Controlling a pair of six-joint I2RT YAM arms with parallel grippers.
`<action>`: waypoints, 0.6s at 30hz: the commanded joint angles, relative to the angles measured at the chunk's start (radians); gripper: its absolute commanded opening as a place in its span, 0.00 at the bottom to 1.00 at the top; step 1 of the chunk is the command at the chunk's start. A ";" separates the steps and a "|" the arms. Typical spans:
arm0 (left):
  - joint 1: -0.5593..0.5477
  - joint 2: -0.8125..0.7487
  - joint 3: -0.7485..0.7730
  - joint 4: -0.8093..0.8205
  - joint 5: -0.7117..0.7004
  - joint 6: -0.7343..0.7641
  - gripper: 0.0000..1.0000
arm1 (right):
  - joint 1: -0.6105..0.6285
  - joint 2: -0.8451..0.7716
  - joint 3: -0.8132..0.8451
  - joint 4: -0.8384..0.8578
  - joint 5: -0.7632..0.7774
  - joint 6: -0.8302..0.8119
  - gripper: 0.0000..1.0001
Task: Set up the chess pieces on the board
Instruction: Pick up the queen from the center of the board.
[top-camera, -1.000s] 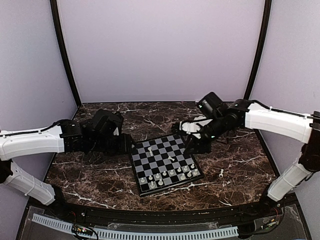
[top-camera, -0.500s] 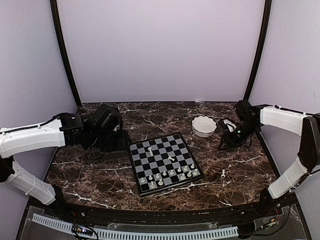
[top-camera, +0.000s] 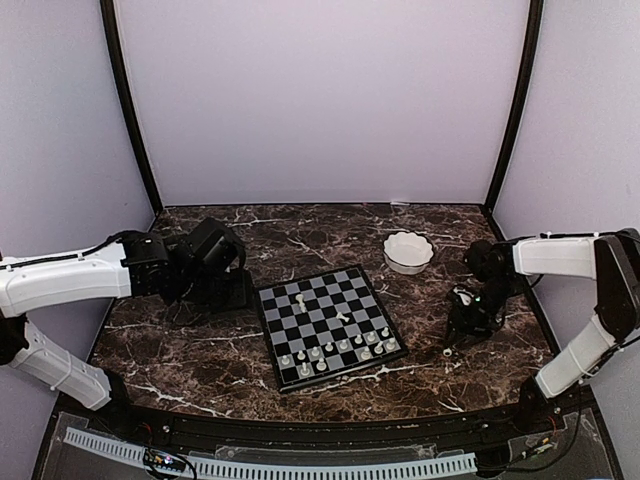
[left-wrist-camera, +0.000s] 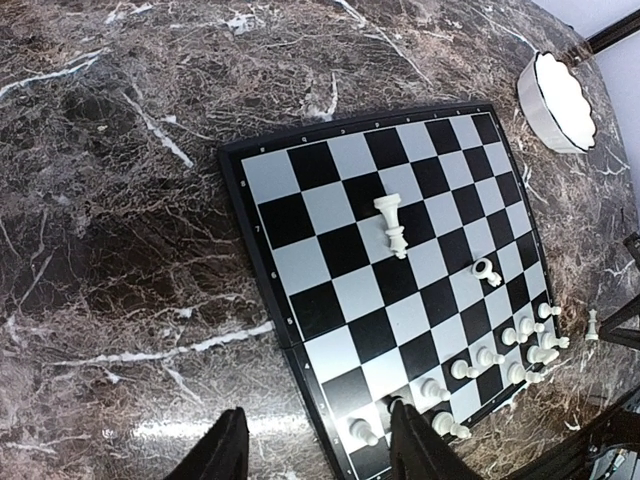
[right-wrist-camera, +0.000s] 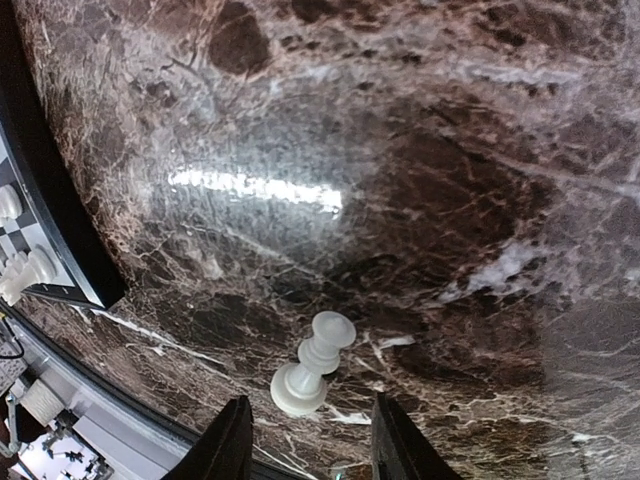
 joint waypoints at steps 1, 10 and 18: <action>0.004 -0.023 -0.024 -0.020 0.019 0.002 0.50 | 0.038 0.010 -0.037 0.034 0.025 0.064 0.42; 0.004 -0.012 -0.025 -0.003 0.025 -0.012 0.50 | 0.042 0.057 -0.044 0.077 0.044 0.071 0.33; 0.003 -0.023 -0.051 0.016 0.033 -0.028 0.50 | 0.045 0.081 -0.045 0.100 0.061 0.073 0.31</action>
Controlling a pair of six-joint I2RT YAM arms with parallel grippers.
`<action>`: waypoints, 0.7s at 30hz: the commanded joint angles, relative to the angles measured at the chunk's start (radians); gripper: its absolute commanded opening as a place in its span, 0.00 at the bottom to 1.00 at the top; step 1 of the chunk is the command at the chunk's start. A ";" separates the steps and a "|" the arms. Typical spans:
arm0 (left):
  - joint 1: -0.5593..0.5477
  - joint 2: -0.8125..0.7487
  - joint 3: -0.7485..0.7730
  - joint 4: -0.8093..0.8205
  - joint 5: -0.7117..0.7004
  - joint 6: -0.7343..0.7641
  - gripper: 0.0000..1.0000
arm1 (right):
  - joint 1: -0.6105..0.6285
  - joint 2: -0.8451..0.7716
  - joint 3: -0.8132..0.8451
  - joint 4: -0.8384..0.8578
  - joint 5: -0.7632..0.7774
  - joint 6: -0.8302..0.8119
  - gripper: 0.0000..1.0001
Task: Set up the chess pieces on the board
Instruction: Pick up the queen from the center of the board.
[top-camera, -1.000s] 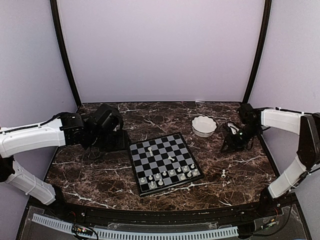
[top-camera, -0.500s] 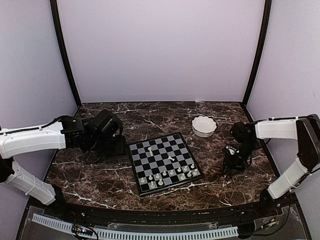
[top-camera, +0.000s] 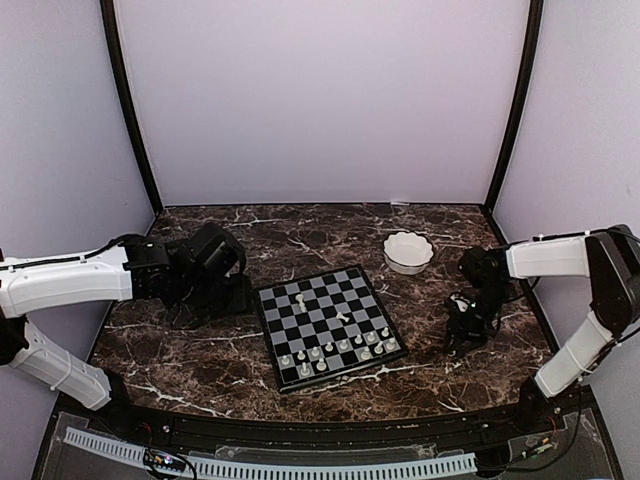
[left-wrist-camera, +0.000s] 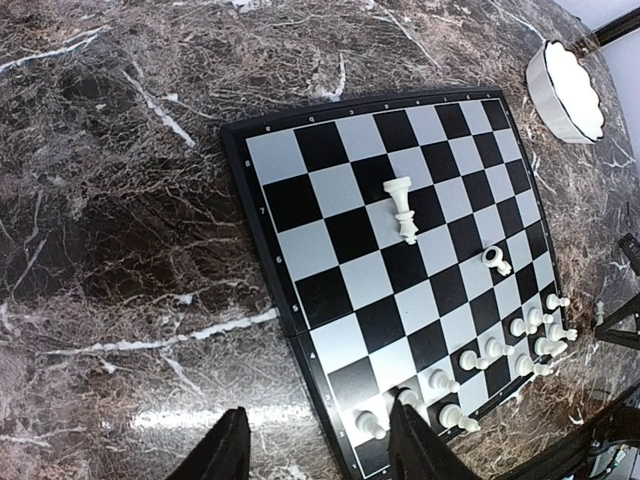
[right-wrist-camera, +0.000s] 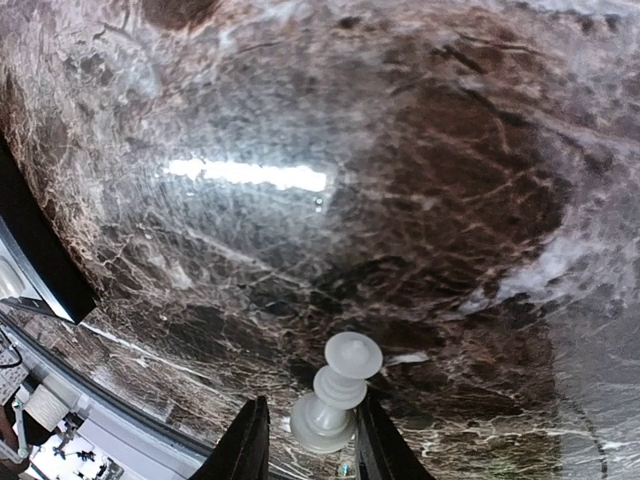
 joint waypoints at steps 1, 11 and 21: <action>0.004 -0.025 -0.025 0.012 0.008 -0.013 0.50 | 0.004 0.042 -0.016 0.063 0.040 0.009 0.30; 0.004 -0.017 -0.015 0.017 0.010 0.007 0.50 | 0.005 0.110 -0.026 0.054 0.105 0.038 0.20; 0.004 -0.029 -0.009 0.008 0.008 0.008 0.49 | 0.037 0.156 -0.021 0.063 0.136 0.054 0.19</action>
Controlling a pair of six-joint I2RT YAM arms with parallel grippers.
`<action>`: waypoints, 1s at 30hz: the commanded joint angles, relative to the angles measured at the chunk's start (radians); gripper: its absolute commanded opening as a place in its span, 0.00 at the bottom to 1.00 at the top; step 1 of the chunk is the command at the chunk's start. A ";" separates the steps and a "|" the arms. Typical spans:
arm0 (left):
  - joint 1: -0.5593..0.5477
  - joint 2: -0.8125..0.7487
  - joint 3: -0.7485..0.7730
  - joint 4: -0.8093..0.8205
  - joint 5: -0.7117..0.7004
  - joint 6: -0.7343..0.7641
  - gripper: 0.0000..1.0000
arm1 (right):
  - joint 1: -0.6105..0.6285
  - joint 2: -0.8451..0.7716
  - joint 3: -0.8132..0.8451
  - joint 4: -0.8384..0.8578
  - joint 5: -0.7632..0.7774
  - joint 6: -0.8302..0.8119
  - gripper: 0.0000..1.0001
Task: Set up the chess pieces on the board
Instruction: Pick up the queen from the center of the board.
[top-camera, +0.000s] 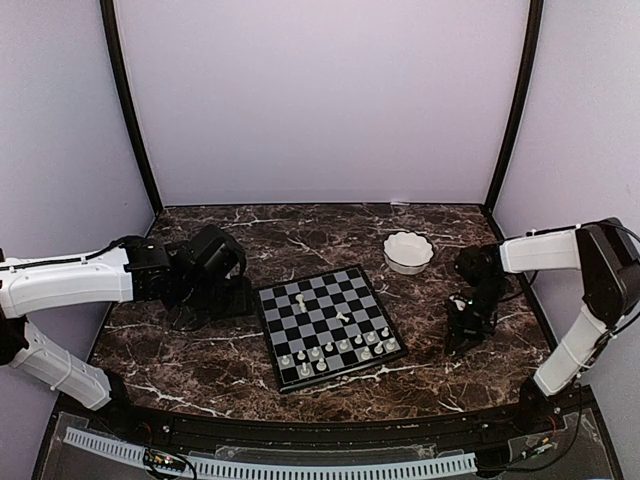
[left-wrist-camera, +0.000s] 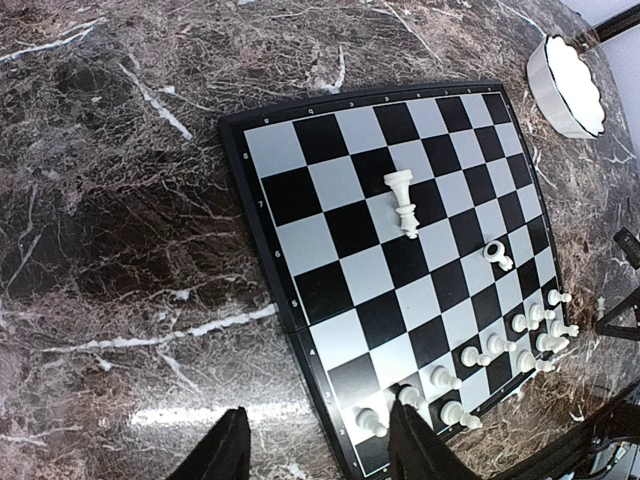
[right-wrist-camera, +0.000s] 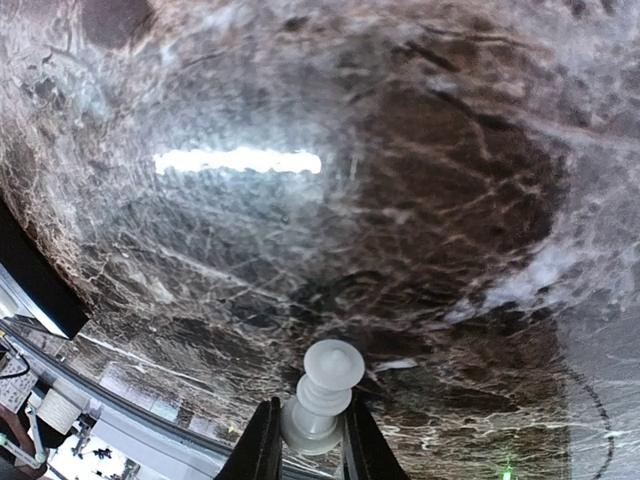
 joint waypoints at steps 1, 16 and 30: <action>0.004 -0.028 0.011 -0.004 -0.003 0.010 0.49 | 0.046 0.088 -0.066 0.113 0.126 0.020 0.20; 0.004 -0.021 0.040 -0.020 0.009 0.037 0.50 | 0.083 0.141 -0.031 0.130 0.144 0.016 0.10; 0.003 0.182 0.263 0.070 0.221 0.285 0.52 | 0.121 -0.185 0.122 0.174 -0.043 -0.113 0.00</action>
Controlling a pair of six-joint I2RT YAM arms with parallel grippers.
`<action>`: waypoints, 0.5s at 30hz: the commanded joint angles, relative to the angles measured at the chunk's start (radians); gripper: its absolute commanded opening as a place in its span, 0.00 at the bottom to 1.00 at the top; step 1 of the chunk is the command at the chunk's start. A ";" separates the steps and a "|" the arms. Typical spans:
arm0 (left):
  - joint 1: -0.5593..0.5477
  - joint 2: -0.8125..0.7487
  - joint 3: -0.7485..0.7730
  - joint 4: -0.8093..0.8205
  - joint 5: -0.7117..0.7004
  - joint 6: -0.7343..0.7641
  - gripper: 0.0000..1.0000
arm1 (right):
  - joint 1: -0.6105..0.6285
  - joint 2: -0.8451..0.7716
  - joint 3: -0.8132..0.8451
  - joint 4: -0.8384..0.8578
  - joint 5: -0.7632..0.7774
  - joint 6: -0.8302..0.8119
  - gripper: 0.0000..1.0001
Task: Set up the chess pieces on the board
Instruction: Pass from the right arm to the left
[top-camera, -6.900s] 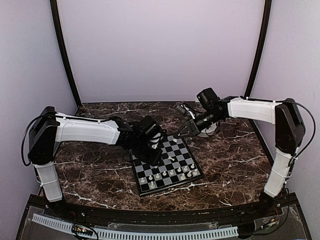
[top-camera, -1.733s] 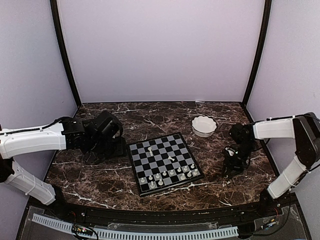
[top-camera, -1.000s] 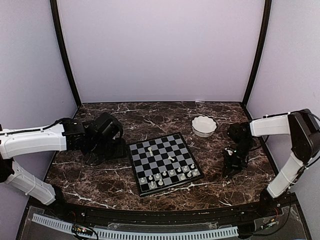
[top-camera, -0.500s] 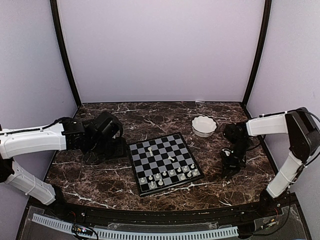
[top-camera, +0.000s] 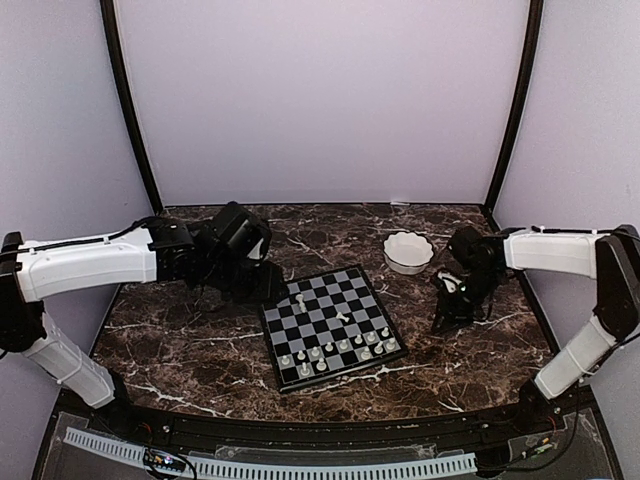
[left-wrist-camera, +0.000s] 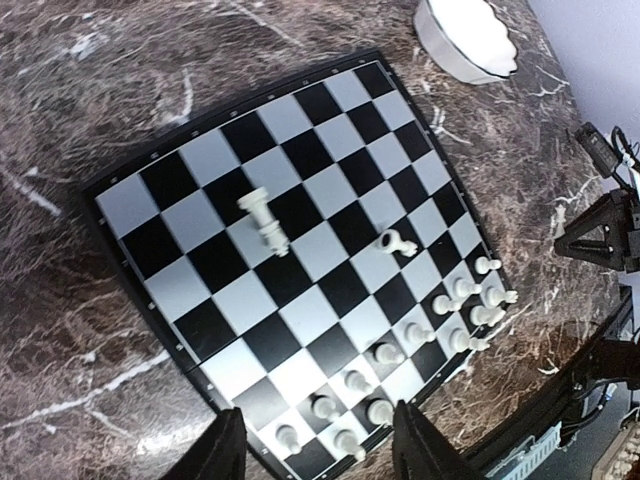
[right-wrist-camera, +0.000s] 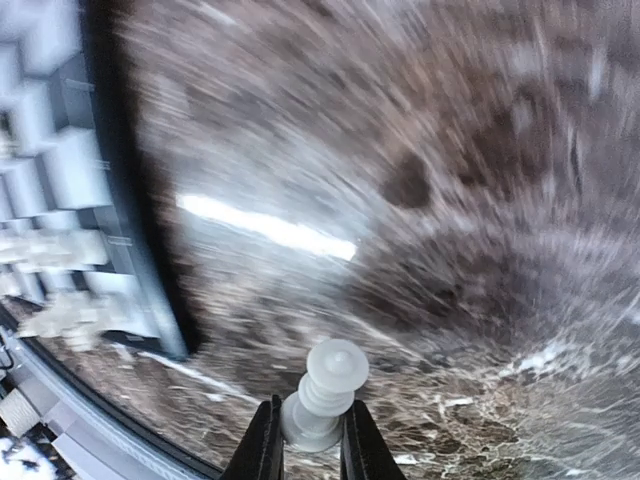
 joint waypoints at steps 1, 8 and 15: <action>0.003 0.071 0.118 0.065 0.088 0.104 0.52 | 0.056 -0.116 0.068 0.088 -0.064 -0.077 0.00; 0.006 0.230 0.270 0.200 0.330 0.134 0.53 | 0.239 -0.213 0.159 0.179 -0.037 -0.307 0.00; 0.006 0.285 0.278 0.394 0.539 0.066 0.53 | 0.331 -0.230 0.209 0.276 -0.016 -0.496 0.00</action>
